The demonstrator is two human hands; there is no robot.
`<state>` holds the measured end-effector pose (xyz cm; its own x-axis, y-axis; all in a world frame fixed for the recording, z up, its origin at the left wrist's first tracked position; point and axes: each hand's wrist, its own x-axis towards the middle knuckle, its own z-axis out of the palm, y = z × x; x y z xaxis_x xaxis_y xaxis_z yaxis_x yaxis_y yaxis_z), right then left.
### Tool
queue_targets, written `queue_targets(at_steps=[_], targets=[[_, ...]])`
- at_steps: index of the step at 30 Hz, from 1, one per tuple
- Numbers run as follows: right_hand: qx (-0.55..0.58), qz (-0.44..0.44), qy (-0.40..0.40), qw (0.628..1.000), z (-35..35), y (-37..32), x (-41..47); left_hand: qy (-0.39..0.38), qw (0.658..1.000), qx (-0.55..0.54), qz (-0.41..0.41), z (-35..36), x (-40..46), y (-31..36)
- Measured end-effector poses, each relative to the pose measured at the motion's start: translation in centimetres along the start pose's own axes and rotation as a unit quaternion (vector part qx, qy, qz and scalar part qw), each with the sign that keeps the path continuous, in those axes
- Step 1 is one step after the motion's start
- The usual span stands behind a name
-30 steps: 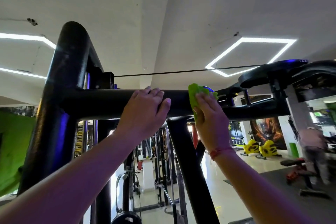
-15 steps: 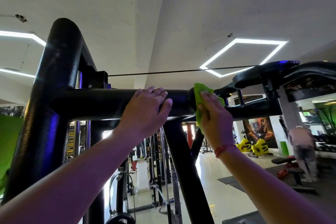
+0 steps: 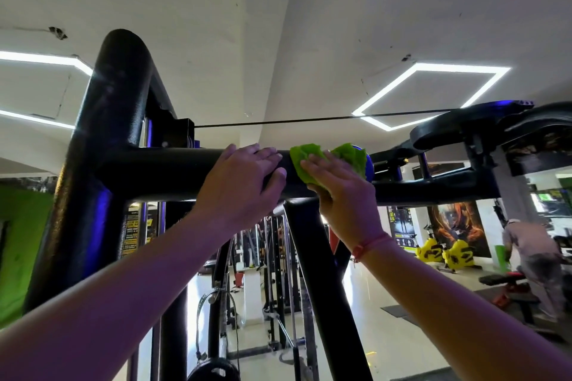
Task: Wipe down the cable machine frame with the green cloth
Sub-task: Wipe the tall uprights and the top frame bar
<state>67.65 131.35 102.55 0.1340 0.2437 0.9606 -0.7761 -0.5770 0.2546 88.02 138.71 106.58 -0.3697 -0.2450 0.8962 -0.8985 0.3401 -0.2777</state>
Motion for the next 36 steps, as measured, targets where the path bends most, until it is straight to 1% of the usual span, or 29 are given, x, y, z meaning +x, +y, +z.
queue_targets(at_steps=[2, 3, 4, 5, 6, 7, 8, 10, 11, 13, 14, 15, 17, 19, 20, 23, 25, 27, 28, 30, 32, 34, 36], targets=[[-0.011, -0.029, -0.044, 0.999, -1.6, 1.4, 0.6, -0.007, 1.000, 0.012, 0.002, -0.2, 0.3, 0.0], [-0.023, -0.017, -0.042, 0.999, -2.3, 2.0, 0.8, -0.009, 1.000, 0.017, 0.006, -0.3, 0.3, 0.0], [-0.030, 0.015, -0.025, 0.999, -2.5, 2.2, 0.8, -0.009, 1.000, 0.019, 0.010, -0.5, 0.3, -0.1], [-0.033, 0.051, -0.005, 0.998, -2.3, 1.8, 0.7, -0.009, 1.000, 0.018, 0.010, -0.6, 0.2, -0.2], [-0.035, 0.068, 0.006, 0.997, -1.5, 0.8, 0.7, -0.010, 1.000, 0.017, 0.009, -0.7, 0.1, -0.3], [-0.033, 0.061, 0.003, 0.998, -0.5, -0.2, 0.7, -0.009, 1.000, 0.018, 0.009, -0.8, 0.0, -0.4], [-0.021, 0.036, -0.010, 0.999, 0.2, -0.8, 0.9, -0.007, 1.000, 0.021, 0.010, -1.0, 0.0, -0.5], [0.009, -0.004, -0.050, 0.999, 0.1, -0.3, 1.7, -0.006, 1.000, 0.029, 0.008, -1.3, -0.1, -0.7], [0.009, -0.001, -0.057, 0.998, -0.3, 0.4, 2.3, -0.007, 0.999, 0.035, 0.008, -1.4, -0.2, -0.8], [-0.014, 0.040, -0.044, 0.998, -0.9, 1.0, 2.6, -0.007, 0.999, 0.043, 0.002, -1.7, -0.5, -1.1], [-0.028, 0.058, -0.040, 0.997, -0.7, 0.4, 2.4, -0.008, 0.999, 0.044, -0.005, -1.8, -0.6, -1.3], [-0.035, 0.058, -0.043, 0.997, -0.3, -0.6, 2.3, -0.008, 0.999, 0.044, -0.010, -1.9, -0.6, -1.4], [-0.011, 0.019, -0.088, 0.996, 0.2, -2.1, 2.5, -0.007, 0.999, 0.046, -0.016, -2.2, -0.7, -1.3], [0.008, -0.022, -0.148, 0.989, -0.2, -1.4, 3.8, -0.005, 0.999, 0.048, -0.015, -2.6, -0.7, -1.0], [-0.005, -0.021, -0.155, 0.988, -0.5, -0.8, 4.6, -0.004, 0.999, 0.047, -0.016, -2.9, -0.8, -0.9], [-0.066, 0.032, -0.114, 0.991, -0.5, -1.3, 5.4, 0.001, 0.999, 0.038, -0.034, -3.9, -1.3, -1.8], [-0.068, 0.023, -0.121, 0.990, 0.2, -3.1, 5.6, 0.000, 0.998, 0.039, -0.052, -4.7, -1.7, -2.8], [-0.010, 0.007, -0.161, 0.987, 0.5, -4.1, 6.8, -0.005, 0.996, 0.048, -0.069, -5.6, -2.2, -3.7], [0.039, 0.021, -0.171, 0.984, 0.7, -4.3, 7.7, -0.002, 0.995, 0.052, -0.080, -6.3, -2.5, -4.0], [0.150, 0.083, -0.147, 0.974, 1.4, -5.2, 9.7, 0.008, 0.994, 0.052, -0.098, -7.5, -3.1, -5.0], [0.220, 0.140, -0.105, 0.960, 2.4, -7.1, 11.4, 0.022, 0.991, 0.063, -0.115, -8.8, -3.4, -6.7], [0.284, 0.171, -0.100, 0.938, 3.6, -9.7, 13.3, 0.054, 0.986, 0.053, -0.149, -10.1, -3.4, -9.1], [0.320, 0.173, -0.105, 0.926, 5.0, -12.4, 15.1, 0.077, 0.979, 0.018, -0.188, -11.5, -3.2, -11.1]])
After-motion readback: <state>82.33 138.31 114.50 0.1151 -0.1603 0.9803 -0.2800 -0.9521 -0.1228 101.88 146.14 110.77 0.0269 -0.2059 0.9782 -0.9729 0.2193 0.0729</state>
